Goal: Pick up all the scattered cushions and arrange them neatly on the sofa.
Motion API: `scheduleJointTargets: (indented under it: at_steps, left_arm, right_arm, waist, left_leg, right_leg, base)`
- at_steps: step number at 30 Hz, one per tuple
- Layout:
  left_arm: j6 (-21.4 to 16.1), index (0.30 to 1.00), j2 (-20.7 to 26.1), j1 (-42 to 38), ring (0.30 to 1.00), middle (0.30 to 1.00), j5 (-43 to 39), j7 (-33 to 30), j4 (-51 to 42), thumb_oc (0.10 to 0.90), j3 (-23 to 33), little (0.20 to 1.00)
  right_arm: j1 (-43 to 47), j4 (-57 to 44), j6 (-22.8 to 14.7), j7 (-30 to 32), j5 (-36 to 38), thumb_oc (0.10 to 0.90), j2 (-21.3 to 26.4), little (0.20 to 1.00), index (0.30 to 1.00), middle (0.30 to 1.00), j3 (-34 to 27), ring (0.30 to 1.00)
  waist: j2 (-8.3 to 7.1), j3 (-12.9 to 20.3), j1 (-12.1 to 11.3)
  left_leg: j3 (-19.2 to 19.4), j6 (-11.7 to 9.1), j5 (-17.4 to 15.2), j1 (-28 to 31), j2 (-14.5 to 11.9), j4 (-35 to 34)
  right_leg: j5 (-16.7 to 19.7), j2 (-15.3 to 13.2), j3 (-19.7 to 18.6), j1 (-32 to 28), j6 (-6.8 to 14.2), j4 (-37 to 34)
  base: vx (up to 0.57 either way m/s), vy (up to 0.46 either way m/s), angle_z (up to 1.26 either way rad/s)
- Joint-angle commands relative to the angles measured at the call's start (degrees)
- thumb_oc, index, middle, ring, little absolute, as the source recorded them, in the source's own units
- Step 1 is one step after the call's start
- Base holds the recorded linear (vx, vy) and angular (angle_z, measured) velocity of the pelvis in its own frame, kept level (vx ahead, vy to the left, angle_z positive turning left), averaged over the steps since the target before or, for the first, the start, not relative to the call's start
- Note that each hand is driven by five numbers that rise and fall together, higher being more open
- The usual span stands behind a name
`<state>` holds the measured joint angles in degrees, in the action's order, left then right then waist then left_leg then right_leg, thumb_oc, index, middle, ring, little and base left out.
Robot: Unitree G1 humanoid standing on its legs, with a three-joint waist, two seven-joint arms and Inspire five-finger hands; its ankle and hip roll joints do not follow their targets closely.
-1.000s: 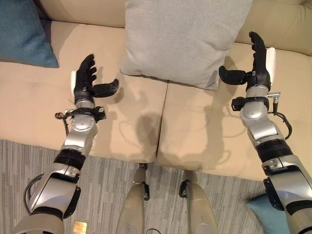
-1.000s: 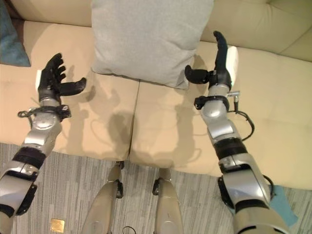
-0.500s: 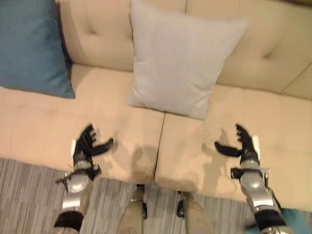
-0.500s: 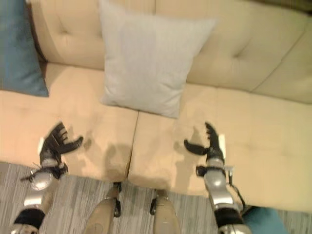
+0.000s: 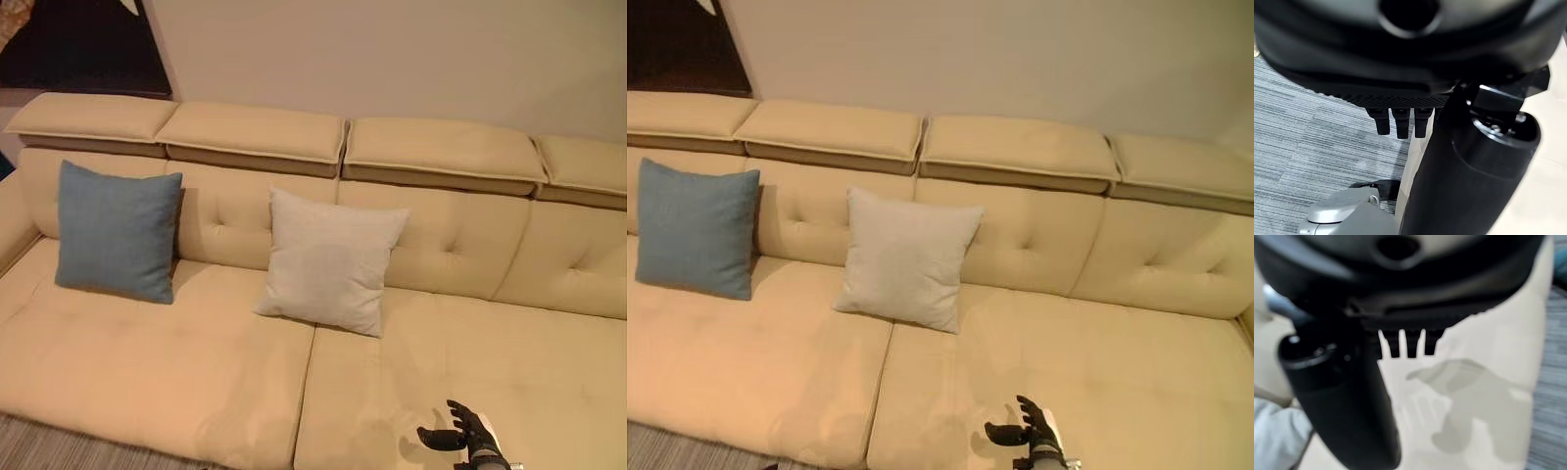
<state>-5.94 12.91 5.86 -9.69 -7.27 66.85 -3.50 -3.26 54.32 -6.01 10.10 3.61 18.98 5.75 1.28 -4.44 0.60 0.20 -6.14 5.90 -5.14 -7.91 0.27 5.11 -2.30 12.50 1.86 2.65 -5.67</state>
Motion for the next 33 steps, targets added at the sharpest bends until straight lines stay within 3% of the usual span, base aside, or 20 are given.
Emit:
scheduleJointTargets:
  at_steps: [1, 5, 8, 10, 15, 16, 17, 18, 19, 21, 24, 25, 26, 33]
  left_arm:
    - [-1.80, 0.900, 2.37, -4.74, 0.900, 0.900, 1.88, -0.47, -1.70, 0.800, 0.09, 0.900]
    - [-1.89, 0.900, 1.35, -5.47, 0.900, 0.900, 0.90, -0.09, -2.73, 0.800, -0.71, 0.900]
    - [-1.98, 0.900, 0.97, -5.84, 0.900, 0.900, 0.59, 0.03, -3.64, 0.800, -1.60, 0.900]
    - [-1.95, 0.900, 0.77, -6.85, 0.900, 0.900, 0.18, 0.18, -4.23, 0.800, -2.57, 0.900]
    - [-1.73, 0.900, 1.43, -8.79, 0.900, 0.900, 1.66, -0.26, -2.02, 0.800, -3.20, 0.900]
    - [-1.24, 0.900, 2.47, -9.73, 0.900, 0.900, 3.37, -0.38, -0.68, 0.800, -3.76, 0.900]
    - [-0.78, 0.900, 3.15, -9.60, 0.900, 0.900, 4.47, -0.38, 0.11, 0.800, -3.54, 0.900]
    - [-0.78, 0.900, 3.15, -9.60, 0.900, 0.900, 4.47, -0.38, 0.11, 0.800, -3.54, 0.900]
    - [-0.51, 0.900, 3.57, -8.86, 0.900, 0.900, 4.42, 0.05, 0.66, 0.800, -2.82, 0.900]
    - [-0.26, 0.900, 3.86, -7.92, 0.900, 0.900, 4.21, 0.39, 1.06, 0.800, -2.03, 0.900]
    - [-0.30, 0.900, 4.05, -7.14, 0.900, 0.900, 4.09, 0.53, 1.52, 0.800, -1.45, 0.900]
    - [-0.52, 0.900, 3.84, -6.40, 0.900, 0.900, 3.33, 0.31, 1.37, 0.800, -0.66, 0.900]
    - [-0.55, 0.900, 3.77, -6.23, 0.900, 0.900, 3.28, 0.31, 1.58, 0.800, -0.50, 0.900]
    - [-0.12, 0.900, 2.98, -6.33, 0.900, 0.900, 4.08, 0.26, 2.26, 0.800, -1.25, 0.900]
  right_arm:
    - [5.97, 0.23, -2.06, 1.13, 0.19, 0.800, 1.16, 0.900, 0.900, 0.900, -0.33, 0.900]
    - [7.13, 3.92, -1.07, 0.68, -1.01, 0.800, 1.14, 0.900, 0.900, 0.900, 0.23, 0.900]
    - [7.20, 5.42, -0.69, 0.46, -1.03, 0.800, 0.93, 0.900, 0.900, 0.900, -0.03, 0.900]
    - [8.21, 7.65, 0.18, 0.75, -2.53, 0.800, 0.65, 0.900, 0.900, 0.900, 0.75, 0.900]
    - [10.08, 9.45, 1.49, 0.92, -4.52, 0.800, -0.92, 0.900, 0.900, 0.900, 2.55, 0.900]
    - [10.93, 10.02, 1.95, 0.87, -4.41, 0.800, -1.54, 0.900, 0.900, 0.900, 2.79, 0.900]
    - [10.94, 10.41, 1.88, 0.59, -4.15, 0.800, -1.61, 0.900, 0.900, 0.900, 3.06, 0.900]
    - [10.94, 10.41, 1.88, 0.59, -4.15, 0.800, -1.61, 0.900, 0.900, 0.900, 3.06, 0.900]
    - [10.20, 10.98, 1.54, 0.38, -3.84, 0.800, -1.71, 0.900, 0.900, 0.900, 3.07, 0.900]
    - [9.58, 11.87, 1.38, 0.08, -3.50, 0.800, -1.87, 0.900, 0.900, 0.900, 2.86, 0.900]
    - [9.28, 12.53, 1.29, -0.09, -3.25, 0.800, -2.08, 0.900, 0.900, 0.900, 2.54, 0.900]
    - [9.45, 12.09, 1.41, 0.23, -3.45, 0.800, -2.22, 0.900, 0.900, 0.900, 2.86, 0.900]
    - [9.46, 12.20, 1.44, 0.21, -3.43, 0.800, -2.23, 0.900, 0.900, 0.900, 2.92, 0.900]
    - [9.35, 11.30, 1.16, 0.40, -2.69, 0.800, -1.36, 0.900, 0.900, 0.900, 3.06, 0.900]
  waist:
    - [-4.88, -3.08, 0.52]
    - [-4.52, -2.36, 1.15]
    - [-3.76, -1.91, 1.91]
    - [-3.81, -1.70, 2.47]
    - [-5.13, -3.40, 1.84]
    - [-5.35, -4.53, 1.54]
    - [-5.13, -4.74, 1.02]
    - [-5.13, -4.76, 1.01]
    - [-4.45, -4.14, 0.16]
    - [-4.26, -3.27, -0.90]
    - [-4.97, -1.86, -2.42]
    - [-5.73, -1.19, -4.11]
    - [-6.00, -0.68, -4.37]
    - [-5.27, -0.65, -2.90]
  left_leg:
    - [0.63, 0.76, -7.29, -0.16, 4.21, 9.98]
    - [-3.49, 1.45, -11.49, 4.12, 7.14, 13.93]
    - [-4.40, 1.93, -13.03, 6.49, 7.89, 11.01]
    - [-4.59, 3.52, -15.40, 8.42, 9.32, 5.34]
    - [-4.19, 5.04, -14.39, 6.87, 11.28, 3.05]
    - [-3.27, 5.72, -13.39, 5.10, 11.29, 3.36]
    - [-2.17, 6.32, -12.52, 4.08, 11.17, 3.34]
    - [-2.16, 6.32, -12.52, 4.10, 11.17, 3.34]
    - [-1.44, 6.95, -11.36, 3.76, 10.57, 2.42]
    - [-0.54, 7.34, -10.50, 3.72, 10.14, 1.75]
    - [1.15, 7.14, -9.88, 2.18, 10.27, 2.01]
    - [3.21, 6.42, -9.08, 1.30, 10.20, 1.82]
    - [3.44, 6.27, -8.91, 1.22, 10.16, 1.70]
    - [3.63, 5.16, -7.53, 2.39, 8.89, 0.34]
  right_leg:
    - [-5.44, -2.63, -0.65, -2.20, 2.03, 2.77]
    - [-3.84, -2.72, -2.69, -0.47, 2.26, 3.74]
    - [-3.30, -2.66, -3.14, 0.44, 2.69, 4.25]
    - [-1.20, -3.86, -3.77, 3.44, 4.00, 5.41]
    - [3.45, -6.11, -4.46, 8.19, 7.13, 4.97]
    - [3.00, -6.58, -4.17, 9.71, 7.96, 6.36]
    - [0.49, -6.24, -3.80, 8.92, 6.91, 10.19]
    - [0.49, -6.24, -3.81, 8.92, 6.91, 10.20]
    - [-3.30, -5.11, -2.86, 7.13, 5.48, 15.64]
    - [-6.66, -3.90, -1.82, 4.28, 4.84, 18.83]
    - [-8.16, -3.45, -0.19, -0.30, 5.06, 16.24]
    - [-8.54, -3.90, 2.11, -2.80, 4.98, 11.74]
    - [-8.82, -3.72, 1.93, -3.43, 4.93, 10.02]
    - [-8.82, -1.56, -0.33, -4.42, 3.67, 6.67]
  base:
    - [-0.20, 0.013, -0.05]
    - [-0.08, 0.095, -0.25]
    - [-0.05, 0.140, -0.09]
    - [-0.12, 0.220, 0.22]
    - [-0.23, 0.172, -0.24]
    - [-0.46, 0.176, -0.88]
    - [-0.38, 0.137, -0.79]
    - [-0.28, 0.135, -0.40]
    - [-0.17, 0.078, -0.07]
    - [-0.15, 0.045, -0.26]
    - [-0.16, -0.043, -0.45]
    - [-0.11, -0.087, -0.51]
    - [-0.13, -0.136, -0.62]
    - [-0.03, -0.095, -0.17]
